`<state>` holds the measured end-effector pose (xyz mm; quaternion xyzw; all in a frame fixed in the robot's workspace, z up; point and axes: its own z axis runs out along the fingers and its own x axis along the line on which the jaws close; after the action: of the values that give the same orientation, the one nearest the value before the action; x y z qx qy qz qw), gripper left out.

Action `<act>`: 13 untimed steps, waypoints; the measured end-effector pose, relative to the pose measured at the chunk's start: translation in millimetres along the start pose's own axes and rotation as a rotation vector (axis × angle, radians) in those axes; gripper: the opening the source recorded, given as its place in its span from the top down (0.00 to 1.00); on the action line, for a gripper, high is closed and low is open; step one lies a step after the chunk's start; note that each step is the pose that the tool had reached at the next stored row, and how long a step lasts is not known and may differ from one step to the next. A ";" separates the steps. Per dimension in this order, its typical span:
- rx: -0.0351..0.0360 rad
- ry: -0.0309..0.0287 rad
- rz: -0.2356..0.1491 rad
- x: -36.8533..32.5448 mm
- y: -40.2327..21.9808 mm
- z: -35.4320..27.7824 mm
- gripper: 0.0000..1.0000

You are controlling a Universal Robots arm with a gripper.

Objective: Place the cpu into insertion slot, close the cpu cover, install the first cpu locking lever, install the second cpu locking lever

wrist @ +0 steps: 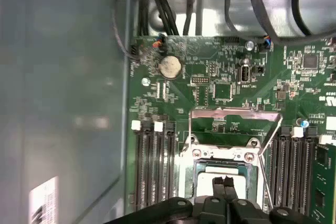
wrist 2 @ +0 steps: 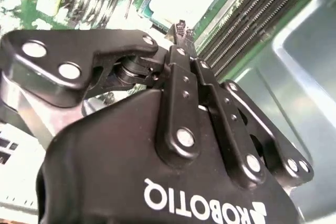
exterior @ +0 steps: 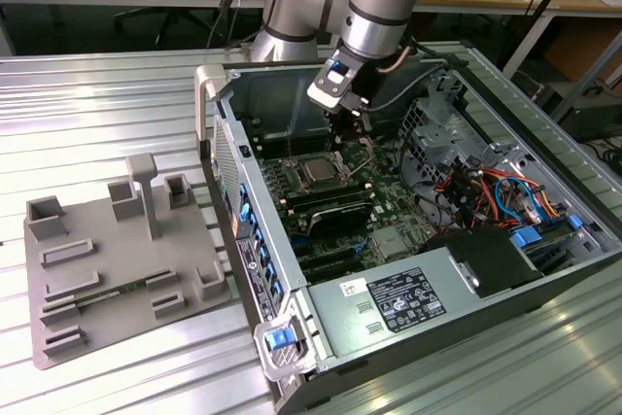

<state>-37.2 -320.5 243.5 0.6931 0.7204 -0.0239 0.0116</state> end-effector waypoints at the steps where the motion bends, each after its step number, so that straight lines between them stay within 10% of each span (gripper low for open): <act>1: 0.0002 0.0010 0.000 -0.6 -0.2 -11.1 0.89; 13: 0.0001 0.0017 0.000 -0.6 -0.2 -11.9 0.89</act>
<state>-37.2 -320.5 255.4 0.6930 0.7204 -0.0233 0.0110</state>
